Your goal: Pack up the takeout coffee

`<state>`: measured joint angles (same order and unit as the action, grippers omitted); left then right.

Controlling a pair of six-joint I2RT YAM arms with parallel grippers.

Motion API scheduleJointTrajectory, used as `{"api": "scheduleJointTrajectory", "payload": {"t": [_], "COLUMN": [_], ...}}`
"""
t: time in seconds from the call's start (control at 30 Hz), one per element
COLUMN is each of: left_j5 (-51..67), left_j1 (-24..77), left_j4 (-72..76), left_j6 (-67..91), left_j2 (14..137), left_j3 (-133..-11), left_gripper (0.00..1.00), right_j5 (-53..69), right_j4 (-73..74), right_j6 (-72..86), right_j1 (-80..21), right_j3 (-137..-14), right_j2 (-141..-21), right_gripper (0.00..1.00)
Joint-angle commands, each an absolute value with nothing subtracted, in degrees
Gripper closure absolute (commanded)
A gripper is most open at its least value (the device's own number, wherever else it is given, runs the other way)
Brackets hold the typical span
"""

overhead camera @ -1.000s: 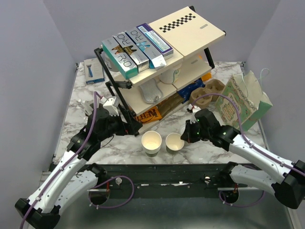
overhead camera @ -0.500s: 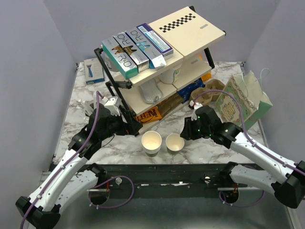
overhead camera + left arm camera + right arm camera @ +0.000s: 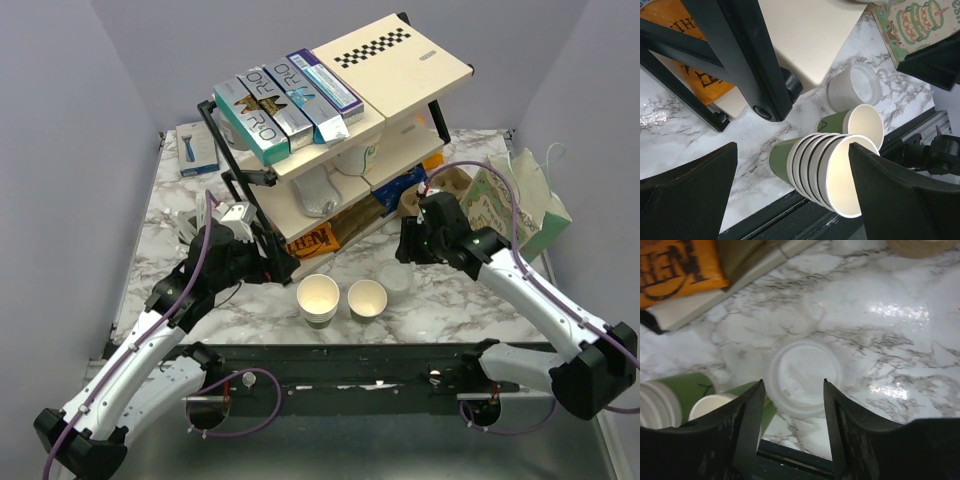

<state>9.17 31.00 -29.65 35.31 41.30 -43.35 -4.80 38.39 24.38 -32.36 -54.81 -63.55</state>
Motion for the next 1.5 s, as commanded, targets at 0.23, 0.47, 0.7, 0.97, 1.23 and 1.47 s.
{"api": "scheduleJointTrajectory", "payload": {"t": [0.23,0.47,0.7,0.97,1.23,1.47], "left_j5": [8.5,7.8,6.9,6.3,5.2,5.0], "left_j1": [31.4,31.3,31.3,31.4,31.4,31.4], "left_j4": [-29.1,-29.1,-29.2,-29.3,-29.8,-29.8], "left_j6": [34.8,34.9,35.2,35.6,35.7,35.8], "left_j2": [41.7,41.8,41.9,42.2,41.8,41.8], "left_j3": [-43.0,-43.1,-43.1,-43.1,-43.2,-43.6], "left_gripper": [0.01,0.01,0.01,0.01,0.01,0.01], "right_j5": [-2.3,-2.9,-2.6,-2.8,-2.4,-3.7], "right_j4": [39.7,39.6,39.4,38.6,38.7,39.1], "right_j6": [21.4,21.7,21.9,21.7,21.6,21.5], "right_j1": [-25.7,-24.9,-24.9,-24.8,-24.8,-24.8], "right_j3": [-55.0,-52.8,-51.9,-51.6,-51.3,-51.6], "right_j2": [-75.2,-76.9,-77.6,-77.1,-77.7,-76.6], "right_gripper": [0.56,0.61,0.66,0.77,0.82,0.93]}}
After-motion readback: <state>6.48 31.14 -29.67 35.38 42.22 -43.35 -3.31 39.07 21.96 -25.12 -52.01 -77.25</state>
